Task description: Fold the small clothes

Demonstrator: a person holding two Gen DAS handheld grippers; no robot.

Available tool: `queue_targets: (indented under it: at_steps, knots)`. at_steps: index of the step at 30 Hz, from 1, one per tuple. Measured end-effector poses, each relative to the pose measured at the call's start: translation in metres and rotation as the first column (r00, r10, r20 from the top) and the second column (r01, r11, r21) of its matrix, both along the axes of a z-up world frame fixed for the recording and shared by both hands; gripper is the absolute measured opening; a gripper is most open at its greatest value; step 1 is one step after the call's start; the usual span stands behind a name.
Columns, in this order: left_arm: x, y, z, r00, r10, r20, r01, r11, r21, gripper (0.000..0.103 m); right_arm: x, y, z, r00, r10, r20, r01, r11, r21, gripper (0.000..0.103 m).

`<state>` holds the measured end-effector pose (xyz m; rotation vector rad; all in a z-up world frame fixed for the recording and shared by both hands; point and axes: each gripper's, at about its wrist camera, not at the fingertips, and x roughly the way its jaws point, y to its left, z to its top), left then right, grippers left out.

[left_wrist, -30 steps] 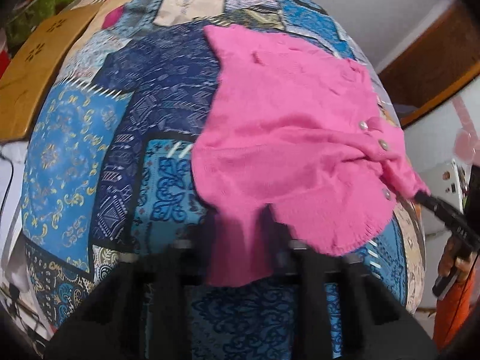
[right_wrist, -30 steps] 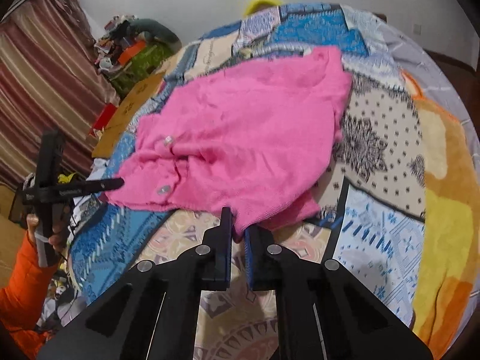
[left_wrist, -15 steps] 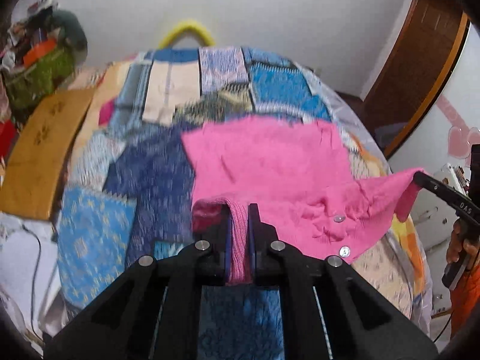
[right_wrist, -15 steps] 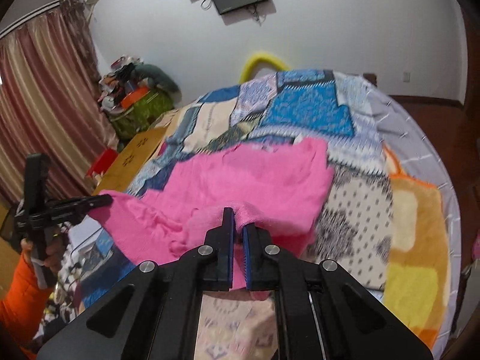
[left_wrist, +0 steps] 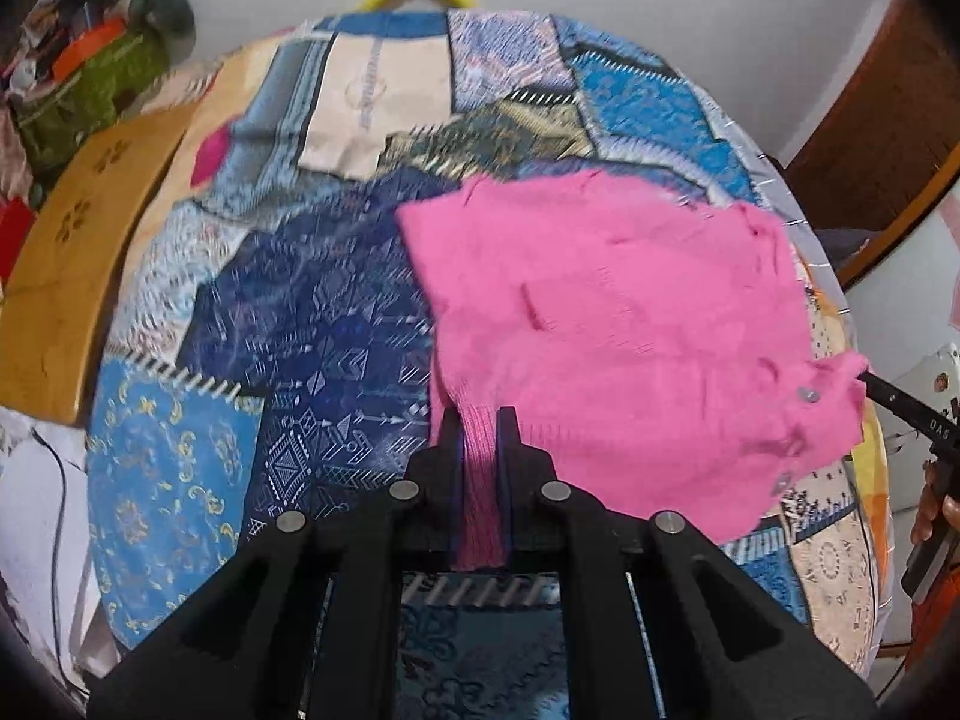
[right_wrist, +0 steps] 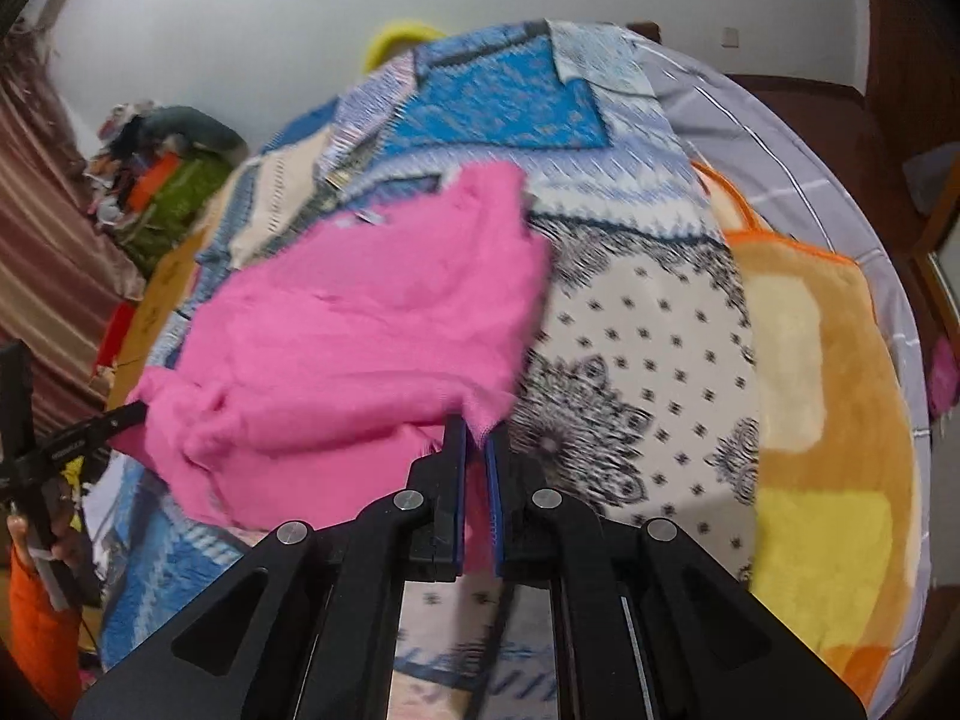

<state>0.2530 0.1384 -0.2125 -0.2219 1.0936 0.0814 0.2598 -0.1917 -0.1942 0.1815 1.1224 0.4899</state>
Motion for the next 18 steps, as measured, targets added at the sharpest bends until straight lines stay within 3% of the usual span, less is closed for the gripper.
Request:
queue_targets:
  at_steps: [5, 9, 18]
  knots:
    - [0.000, 0.009, -0.006, 1.000, 0.008, -0.005, -0.008, 0.999, -0.047, 0.009, -0.009, -0.013, 0.003, 0.999, 0.011, -0.033, -0.010, 1.000, 0.022, 0.010]
    - [-0.001, 0.008, -0.006, 1.000, 0.004, -0.003, -0.004, 0.999, -0.051, 0.009, -0.014, -0.011, 0.007, 0.999, 0.029, -0.030, -0.028, 0.999, 0.031, 0.037]
    - [-0.003, 0.009, -0.006, 1.000, 0.015, -0.020, -0.016, 0.997, -0.071, 0.009, -0.009, 0.000, 0.004, 0.999, 0.008, -0.041, -0.004, 0.996, 0.091, 0.038]
